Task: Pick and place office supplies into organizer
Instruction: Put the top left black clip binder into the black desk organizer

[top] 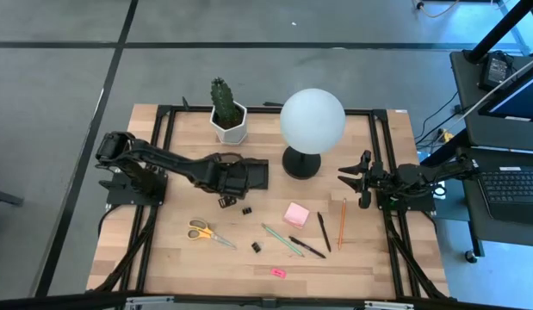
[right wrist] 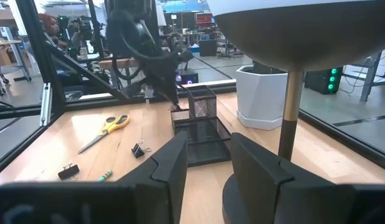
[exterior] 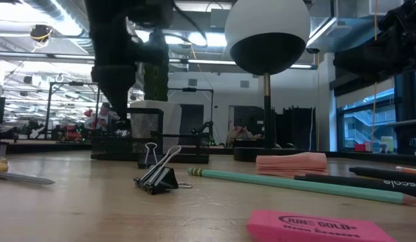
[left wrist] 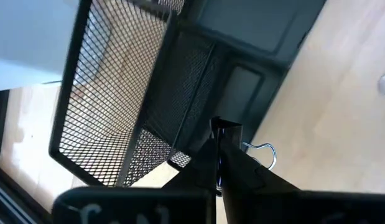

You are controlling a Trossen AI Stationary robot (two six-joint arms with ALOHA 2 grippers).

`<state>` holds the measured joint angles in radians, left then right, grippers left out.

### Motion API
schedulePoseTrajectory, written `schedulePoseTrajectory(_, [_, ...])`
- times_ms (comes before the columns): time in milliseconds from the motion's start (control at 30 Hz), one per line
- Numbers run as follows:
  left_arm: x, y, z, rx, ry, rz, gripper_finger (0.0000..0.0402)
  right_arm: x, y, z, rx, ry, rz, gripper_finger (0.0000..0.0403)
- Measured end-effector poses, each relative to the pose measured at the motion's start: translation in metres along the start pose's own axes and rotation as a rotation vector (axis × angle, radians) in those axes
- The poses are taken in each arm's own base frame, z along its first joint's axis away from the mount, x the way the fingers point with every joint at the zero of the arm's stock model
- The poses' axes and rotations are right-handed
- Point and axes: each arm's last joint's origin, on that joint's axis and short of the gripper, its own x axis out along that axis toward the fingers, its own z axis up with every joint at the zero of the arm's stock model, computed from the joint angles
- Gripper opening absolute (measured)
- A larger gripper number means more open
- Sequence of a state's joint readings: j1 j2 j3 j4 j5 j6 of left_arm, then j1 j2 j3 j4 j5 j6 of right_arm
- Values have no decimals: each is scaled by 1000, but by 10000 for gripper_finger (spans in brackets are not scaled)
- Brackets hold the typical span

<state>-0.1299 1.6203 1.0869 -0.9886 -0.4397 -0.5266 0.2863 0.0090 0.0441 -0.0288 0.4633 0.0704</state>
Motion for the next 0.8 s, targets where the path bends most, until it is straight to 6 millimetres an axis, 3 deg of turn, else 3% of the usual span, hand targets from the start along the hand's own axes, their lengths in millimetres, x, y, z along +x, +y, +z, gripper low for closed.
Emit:
schedulePoseTrajectory(500, [25,-2,-17,64,-9,42,3,0,0,0,0,0,0,126])
schedulePoseTrajectory(800, [25,-2,-17,88,1,26,14,0,0,0,0,0,0,126])
